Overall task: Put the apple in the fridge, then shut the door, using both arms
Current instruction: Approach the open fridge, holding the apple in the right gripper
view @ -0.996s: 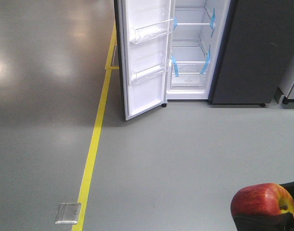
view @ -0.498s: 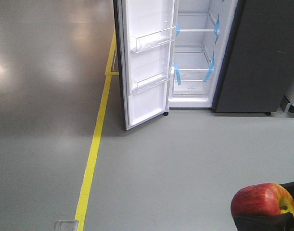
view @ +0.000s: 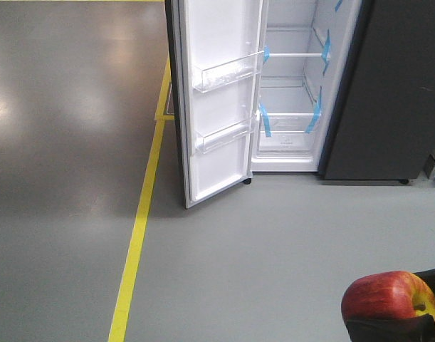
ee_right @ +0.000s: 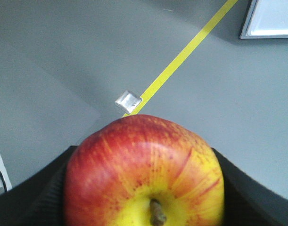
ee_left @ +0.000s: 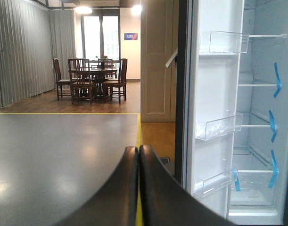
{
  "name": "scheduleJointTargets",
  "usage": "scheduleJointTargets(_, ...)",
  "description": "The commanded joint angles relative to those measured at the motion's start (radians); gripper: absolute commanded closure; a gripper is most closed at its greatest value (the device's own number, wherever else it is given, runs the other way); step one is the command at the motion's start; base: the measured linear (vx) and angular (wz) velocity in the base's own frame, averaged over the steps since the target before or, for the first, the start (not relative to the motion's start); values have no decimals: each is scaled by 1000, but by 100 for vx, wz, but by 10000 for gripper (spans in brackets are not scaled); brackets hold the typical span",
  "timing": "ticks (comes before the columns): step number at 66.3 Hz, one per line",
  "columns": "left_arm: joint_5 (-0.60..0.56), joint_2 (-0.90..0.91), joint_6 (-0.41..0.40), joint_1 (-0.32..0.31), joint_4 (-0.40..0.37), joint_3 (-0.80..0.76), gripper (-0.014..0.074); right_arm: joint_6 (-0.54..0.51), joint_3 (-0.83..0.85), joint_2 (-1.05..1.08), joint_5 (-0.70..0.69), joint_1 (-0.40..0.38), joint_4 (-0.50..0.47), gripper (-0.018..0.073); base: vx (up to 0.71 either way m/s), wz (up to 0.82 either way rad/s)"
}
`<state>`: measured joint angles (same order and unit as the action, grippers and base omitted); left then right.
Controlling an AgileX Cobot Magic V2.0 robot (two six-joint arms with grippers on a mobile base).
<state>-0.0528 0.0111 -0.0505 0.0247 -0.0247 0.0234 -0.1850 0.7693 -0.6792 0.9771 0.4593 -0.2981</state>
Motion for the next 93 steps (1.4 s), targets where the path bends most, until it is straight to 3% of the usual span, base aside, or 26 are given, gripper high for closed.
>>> scheduleJointTargets(1,-74,14,-10,-6,-6,29,602,-10,26,1,-57,3,-19,373,17,0)
scheduleJointTargets(93,-74,14,-10,-6,-6,29,602,-10,26,1,-57,3,-19,373,14,-1)
